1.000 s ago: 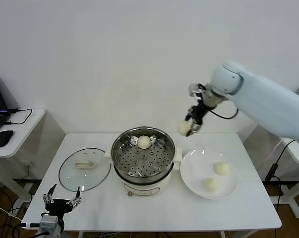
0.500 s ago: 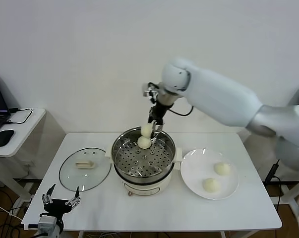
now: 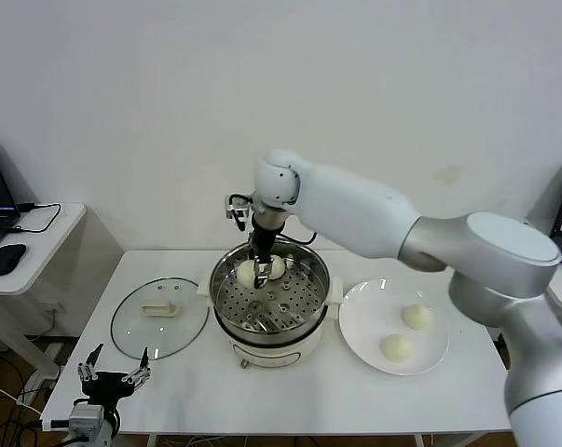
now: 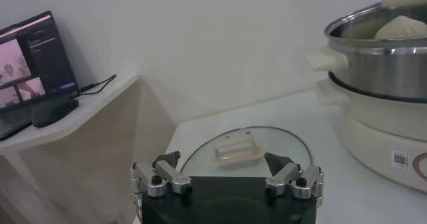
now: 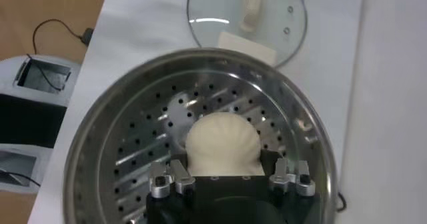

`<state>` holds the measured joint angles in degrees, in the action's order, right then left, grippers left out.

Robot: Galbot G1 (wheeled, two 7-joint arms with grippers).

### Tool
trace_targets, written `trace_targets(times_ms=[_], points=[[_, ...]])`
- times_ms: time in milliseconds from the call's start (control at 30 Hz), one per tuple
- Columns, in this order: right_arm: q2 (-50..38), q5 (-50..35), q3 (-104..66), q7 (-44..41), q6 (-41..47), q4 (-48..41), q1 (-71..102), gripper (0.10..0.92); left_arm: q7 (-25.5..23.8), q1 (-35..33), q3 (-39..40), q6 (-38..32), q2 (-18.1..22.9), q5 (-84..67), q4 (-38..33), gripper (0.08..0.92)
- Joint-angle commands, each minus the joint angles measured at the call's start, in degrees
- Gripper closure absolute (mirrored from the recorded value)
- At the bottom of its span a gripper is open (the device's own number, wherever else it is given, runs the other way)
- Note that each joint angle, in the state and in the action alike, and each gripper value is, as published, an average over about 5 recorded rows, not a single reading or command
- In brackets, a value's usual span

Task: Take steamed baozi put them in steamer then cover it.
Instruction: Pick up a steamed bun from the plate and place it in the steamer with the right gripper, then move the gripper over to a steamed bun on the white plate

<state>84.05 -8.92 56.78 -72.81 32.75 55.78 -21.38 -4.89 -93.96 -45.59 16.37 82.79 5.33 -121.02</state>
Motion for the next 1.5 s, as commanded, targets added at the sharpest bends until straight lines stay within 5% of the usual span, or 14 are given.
trace_targets(times_ms=[33,733,1000,1233,1500], points=[[2.8,0.9,0.1,0.8,0.0,-1.9,2.3,0.372,0.0,0.0,0.0,0.0,0.0,-0.1,0.1,0.177],[4.7,4.8,-3.5,3.3,-1.5,-6.8,6.0,0.368,0.0,0.4,0.2,0.0,0.2,-0.1,0.9,0.177],[3.1,3.8,-3.9,3.4,-0.8,-5.1,5.6,0.215,0.0,0.5,0.4,0.0,0.5,0.0,1.0,0.177],[-5.4,2.5,-4.7,1.9,0.1,4.2,3.0,0.203,-0.1,0.4,0.5,0.1,0.8,0.2,0.9,0.177],[-27.7,-0.6,-5.6,-1.4,-0.9,25.3,-3.6,0.203,-0.5,0.5,0.5,0.5,1.0,0.2,0.7,0.177]])
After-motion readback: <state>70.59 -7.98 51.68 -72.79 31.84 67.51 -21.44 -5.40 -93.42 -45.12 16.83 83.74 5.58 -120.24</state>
